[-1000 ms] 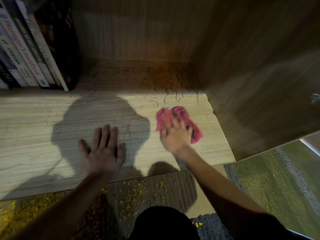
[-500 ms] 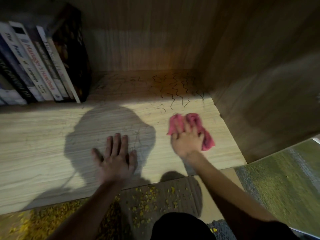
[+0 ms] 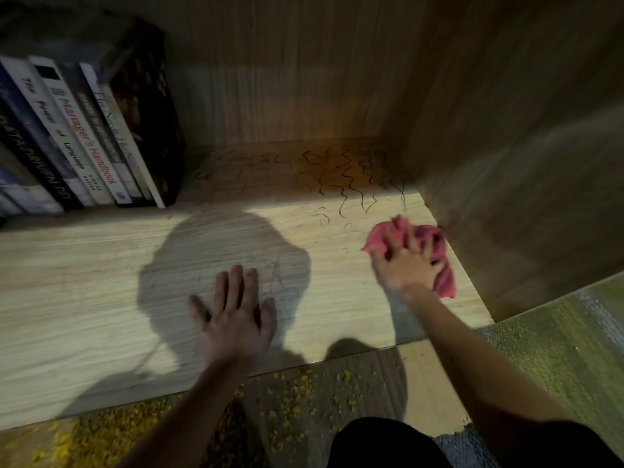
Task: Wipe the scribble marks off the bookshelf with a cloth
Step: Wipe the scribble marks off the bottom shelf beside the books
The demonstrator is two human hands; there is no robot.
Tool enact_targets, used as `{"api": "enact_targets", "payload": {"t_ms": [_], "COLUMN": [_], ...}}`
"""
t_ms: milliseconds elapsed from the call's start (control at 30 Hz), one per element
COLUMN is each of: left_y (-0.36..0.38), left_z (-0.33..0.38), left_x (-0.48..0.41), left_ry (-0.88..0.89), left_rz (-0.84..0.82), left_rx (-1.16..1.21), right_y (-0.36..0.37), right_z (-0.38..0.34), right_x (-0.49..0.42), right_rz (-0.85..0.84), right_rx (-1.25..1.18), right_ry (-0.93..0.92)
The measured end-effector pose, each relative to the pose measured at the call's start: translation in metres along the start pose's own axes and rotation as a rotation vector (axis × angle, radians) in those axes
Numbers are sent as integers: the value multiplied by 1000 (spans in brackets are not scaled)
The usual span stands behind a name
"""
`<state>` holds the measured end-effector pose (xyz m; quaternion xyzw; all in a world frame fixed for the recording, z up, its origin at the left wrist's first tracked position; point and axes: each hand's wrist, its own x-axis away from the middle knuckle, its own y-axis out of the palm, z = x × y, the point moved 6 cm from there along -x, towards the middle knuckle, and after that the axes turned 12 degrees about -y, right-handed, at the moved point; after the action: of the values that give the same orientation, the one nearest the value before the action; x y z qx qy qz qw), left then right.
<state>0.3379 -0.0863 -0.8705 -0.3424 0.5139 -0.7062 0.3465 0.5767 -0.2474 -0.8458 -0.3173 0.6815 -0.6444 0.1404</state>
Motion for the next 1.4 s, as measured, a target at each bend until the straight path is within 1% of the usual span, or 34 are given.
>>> {"api": "enact_targets", "payload": {"t_ms": [67,133,200,233,267,300,333,400,467,500,533,567,600,633,700,767,800,833,867,900,933,1000,1033,1067,1100,1133,1167,1200,1233,1267,1333,1400], "left_y": [0,-1,-1,-1,-2,0,0,2,5,4,4,5,6,5,5,4,4,3,5,5,5,5,4,4,5,3,2,1,1,0,-6,-9], "left_z": [0,1,2,1,1,0,0,-1,-2,-2,-2,-3,-3,-2,-2,-2,-1,-1,-1,-2,-3,-3,0,1,2,2,2,1,2,3,6,18], "left_x": [0,-1,-1,-1,-2,-3,-3,-3,-4,-4,-4,-4,-4,-4,-4,-4,-4,-4,-4,-4,-3,-4,-5,-5,-5,-6,-7,-7,-6,-8,-13,-24], "left_ry": [2,-6,-17,-23,-24,-21,-16,-8,2,12,19,26,31,33,29,30,38,45,44,32,19,5,4,0,0,5,15,15,26,57,107,117], "left_rz": [4,-7,-23,-31,-36,-39,-40,-27,9,32,49,59,57,57,69,58,49,34,10,-17,-33,-49,-51,-67,-93,-109,-123,-147,-129,-76,15,50], "left_rx": [9,-4,-26,-28,-30,-38,-44,-38,-5,7,16,15,6,5,13,3,-4,-16,-34,-42,-42,-40,-32,-32,-46,-64,-99,-130,-135,-132,-98,-73], "right_y": [13,23,29,32,32,28,20,8,2,1,3,5,11,19,29,32,32,30,26,16,7,-2,-4,-3,-2,2,10,17,24,27,23,14], "right_z": [-38,-65,-68,-59,-46,-31,-16,9,8,-2,-15,-32,-50,-66,-86,-75,-60,-41,-21,-2,14,33,27,10,-11,-35,-56,-70,-76,-74,-49,-10], "right_x": [12,38,63,68,65,56,43,16,-5,-10,-11,-9,-6,1,26,47,51,48,36,20,3,-26,-32,-31,-26,-18,-8,7,26,44,50,22], "right_rz": [6,57,91,92,61,53,57,80,131,143,133,106,75,52,60,96,91,50,16,2,29,76,79,62,35,4,-27,-25,2,42,70,85], "right_rx": [32,90,120,150,176,198,189,71,-27,-46,-47,-32,-7,24,80,136,187,236,270,248,179,14,-24,-46,-36,-15,-2,15,44,83,98,129], "right_ry": [-167,-429,-654,-731,-757,-743,-673,-396,-133,-38,9,5,-54,-160,-470,-746,-844,-880,-859,-776,-630,-231,-67,32,44,-22,-147,-316,-497,-617,-661,-600]}}
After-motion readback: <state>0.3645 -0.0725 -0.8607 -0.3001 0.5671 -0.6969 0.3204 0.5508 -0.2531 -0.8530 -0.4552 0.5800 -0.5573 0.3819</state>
